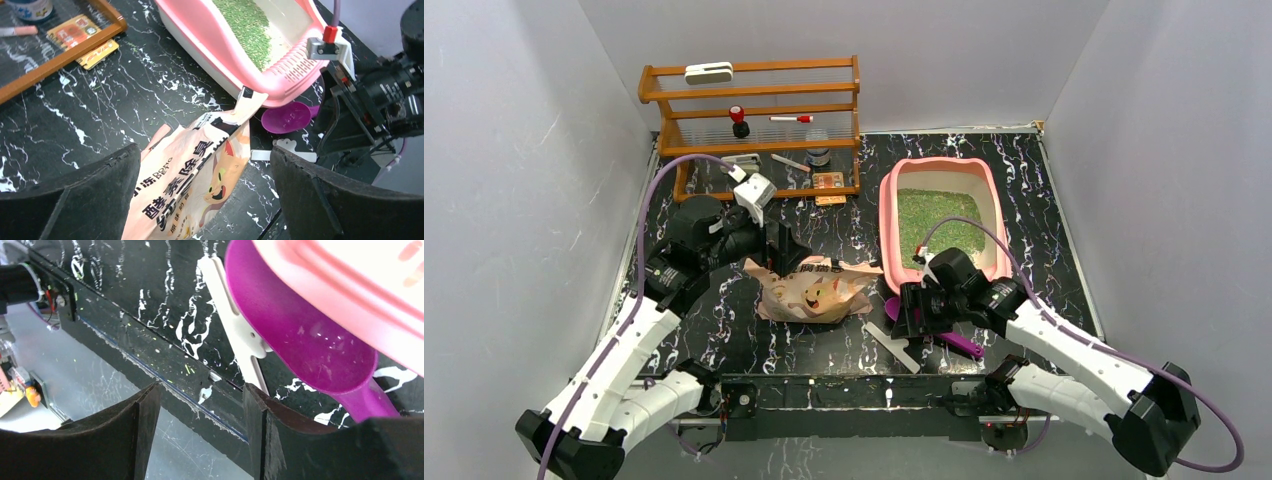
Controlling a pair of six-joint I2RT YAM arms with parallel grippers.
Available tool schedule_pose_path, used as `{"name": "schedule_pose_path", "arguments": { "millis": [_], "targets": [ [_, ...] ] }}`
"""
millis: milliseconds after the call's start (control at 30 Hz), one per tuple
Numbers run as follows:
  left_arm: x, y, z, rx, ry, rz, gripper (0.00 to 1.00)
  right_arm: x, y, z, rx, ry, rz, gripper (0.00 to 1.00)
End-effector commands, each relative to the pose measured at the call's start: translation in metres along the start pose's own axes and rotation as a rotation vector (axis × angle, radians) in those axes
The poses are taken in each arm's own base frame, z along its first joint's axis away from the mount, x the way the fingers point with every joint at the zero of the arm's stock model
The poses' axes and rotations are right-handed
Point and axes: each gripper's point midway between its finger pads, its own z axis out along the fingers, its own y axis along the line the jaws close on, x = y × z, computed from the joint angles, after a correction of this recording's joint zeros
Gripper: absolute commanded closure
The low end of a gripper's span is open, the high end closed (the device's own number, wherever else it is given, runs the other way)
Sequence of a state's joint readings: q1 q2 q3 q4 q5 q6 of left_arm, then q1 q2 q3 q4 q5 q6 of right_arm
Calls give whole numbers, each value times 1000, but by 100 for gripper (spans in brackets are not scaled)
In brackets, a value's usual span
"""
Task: Fill the litter box with clean litter
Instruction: Pick up the clamp at the center of the board.
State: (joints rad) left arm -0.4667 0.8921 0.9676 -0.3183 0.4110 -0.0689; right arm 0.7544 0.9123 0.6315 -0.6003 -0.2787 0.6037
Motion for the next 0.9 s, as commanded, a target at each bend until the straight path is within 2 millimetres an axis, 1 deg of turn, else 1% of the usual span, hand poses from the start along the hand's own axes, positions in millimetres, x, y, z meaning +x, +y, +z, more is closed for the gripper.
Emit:
{"name": "schedule_pose_path", "arguments": {
  "millis": [0, 133, 233, 267, 333, 400, 433, 467, 533, 633, 733, 800, 867],
  "targets": [
    [-14, 8, -3, -77, -32, -96, 2, 3, -11, 7, 94, 7, 49, 32],
    [-17, 12, -6, -108, -46, -97, 2, 3, -21, 16, 178, -5, 35, 36],
    [-17, 15, -9, -131, -47, -93, 2, 1, -28, 19, 227, -39, 19, 42],
    [-17, 15, -10, -134, -45, -95, 2, -2, -34, 20, 259, -66, 10, 43],
    [-16, 15, -10, -135, -44, -99, 2, -3, -41, 22, 282, -88, -1, 43],
    [-16, 15, -10, -134, -43, -100, 2, -3, -39, 26, 261, -91, -18, 43],
    [-16, 15, -10, -134, -43, -97, 2, -3, -34, 30, 221, -88, -44, 42],
    [-18, 15, -12, -134, -45, -90, 2, -1, -33, 35, 194, -89, -62, 42],
    [-20, 14, -16, -137, -38, -75, 2, 0, -39, 39, 197, -106, -66, 43],
    [-19, 14, -25, -159, -22, -67, 2, -7, -32, 44, 155, -132, -107, 45],
    [-15, 17, -29, -182, -29, -64, 2, -8, -34, 48, 168, -121, -113, 44],
    [-13, 17, -29, -180, -32, -69, 2, -10, -38, 52, 194, -113, -118, 44],
    [-12, 16, -26, -171, -23, -78, 2, -13, -38, 55, 199, -119, -128, 45]
  ]
}}
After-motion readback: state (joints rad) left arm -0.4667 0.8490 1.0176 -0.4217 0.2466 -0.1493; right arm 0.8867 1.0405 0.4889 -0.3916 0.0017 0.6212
